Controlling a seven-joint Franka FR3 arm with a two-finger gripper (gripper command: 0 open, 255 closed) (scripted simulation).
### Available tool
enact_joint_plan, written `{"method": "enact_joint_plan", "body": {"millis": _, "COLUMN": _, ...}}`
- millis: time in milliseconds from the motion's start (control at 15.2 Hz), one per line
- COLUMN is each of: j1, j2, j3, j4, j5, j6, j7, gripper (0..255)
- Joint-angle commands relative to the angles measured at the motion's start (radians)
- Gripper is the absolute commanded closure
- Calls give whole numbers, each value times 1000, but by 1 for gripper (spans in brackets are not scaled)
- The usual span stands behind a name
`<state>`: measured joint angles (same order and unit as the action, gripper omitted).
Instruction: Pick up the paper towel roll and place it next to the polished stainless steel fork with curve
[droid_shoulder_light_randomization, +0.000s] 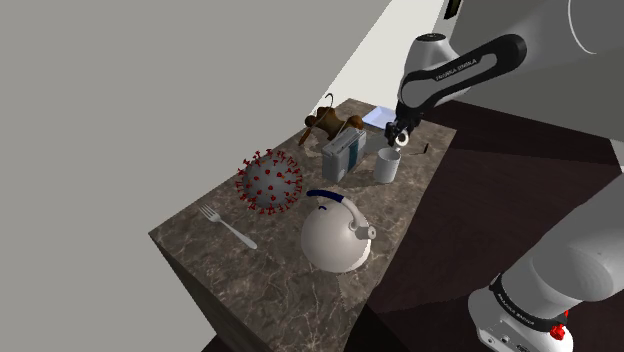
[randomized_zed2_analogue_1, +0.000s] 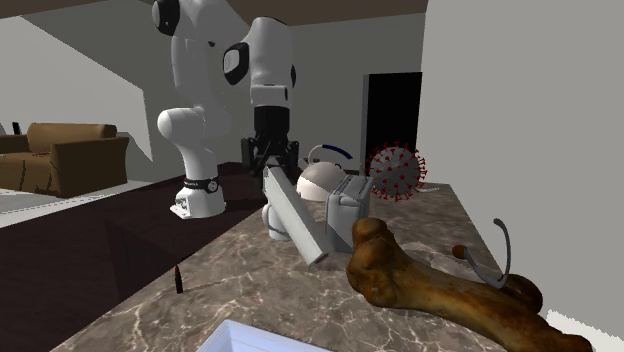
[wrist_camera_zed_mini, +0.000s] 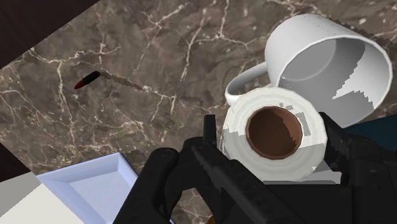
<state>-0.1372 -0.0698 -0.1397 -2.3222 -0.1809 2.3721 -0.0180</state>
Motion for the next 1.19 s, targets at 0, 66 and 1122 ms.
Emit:
{"method": "enact_joint_plan", "body": {"millis": 0, "j1": 1, "j2": -12, "j3": 1, "j4": 7, "j5": 1, "j6": -21, "j7": -2, "gripper": 255}}
{"method": "enact_joint_plan", "body": {"millis": 66, "j1": 1, "j2": -19, "j3": 1, "j4": 14, "j5": 2, "j6": -34, "j7": -4, "gripper": 255}}
{"method": "enact_joint_plan", "body": {"millis": 1122, "j1": 7, "j2": -106, "j3": 9, "j4": 146, "j5": 16, "j6": -252, "j7": -29, "gripper": 255}}
